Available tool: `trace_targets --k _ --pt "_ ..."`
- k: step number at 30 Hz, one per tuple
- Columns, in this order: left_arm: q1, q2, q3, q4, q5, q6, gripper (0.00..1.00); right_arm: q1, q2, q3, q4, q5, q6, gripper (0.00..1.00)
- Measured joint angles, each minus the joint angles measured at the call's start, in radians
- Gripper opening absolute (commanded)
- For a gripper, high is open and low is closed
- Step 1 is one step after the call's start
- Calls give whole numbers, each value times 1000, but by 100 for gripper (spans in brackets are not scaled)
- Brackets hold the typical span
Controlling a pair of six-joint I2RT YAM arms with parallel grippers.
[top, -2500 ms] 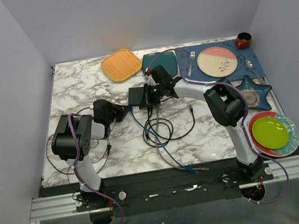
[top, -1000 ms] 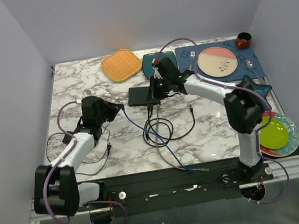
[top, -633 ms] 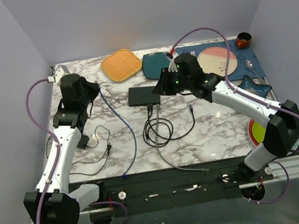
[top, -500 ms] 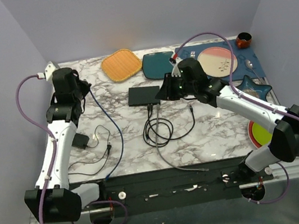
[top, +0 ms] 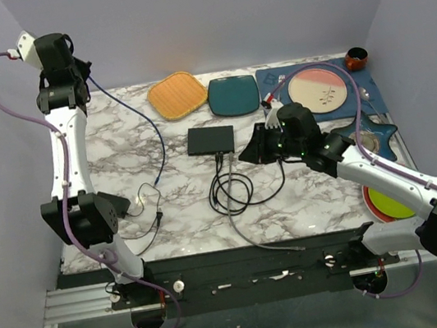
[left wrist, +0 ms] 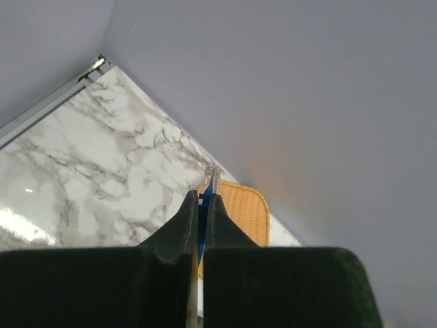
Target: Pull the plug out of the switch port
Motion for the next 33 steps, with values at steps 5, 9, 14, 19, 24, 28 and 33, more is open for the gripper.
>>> trace_targets --k 5,9,14,19,24,28,33 --pt "47 229 278 -74 -54 -16 29 0 -16 -27 1 0 -7 25" --pt "110 377 399 -166 -57 -63 98 0 -14 -26 5 0 -19 27" --pt "149 303 54 -175 -40 -99 99 0 19 -1 6 0 -27 28" --pt "117 199 -109 -161 -14 -101 99 0 55 24 12 -1 -34 57" --pt "-55 -27 -260 -86 -22 -90 99 0 91 41 42 -1 -41 83" --pt "-256 -220 -476 34 -17 -101 99 0 193 127 63 24 -41 82" --pt "-383 -360 -809 137 13 -168 99 0 248 134 185 104 -23 82"
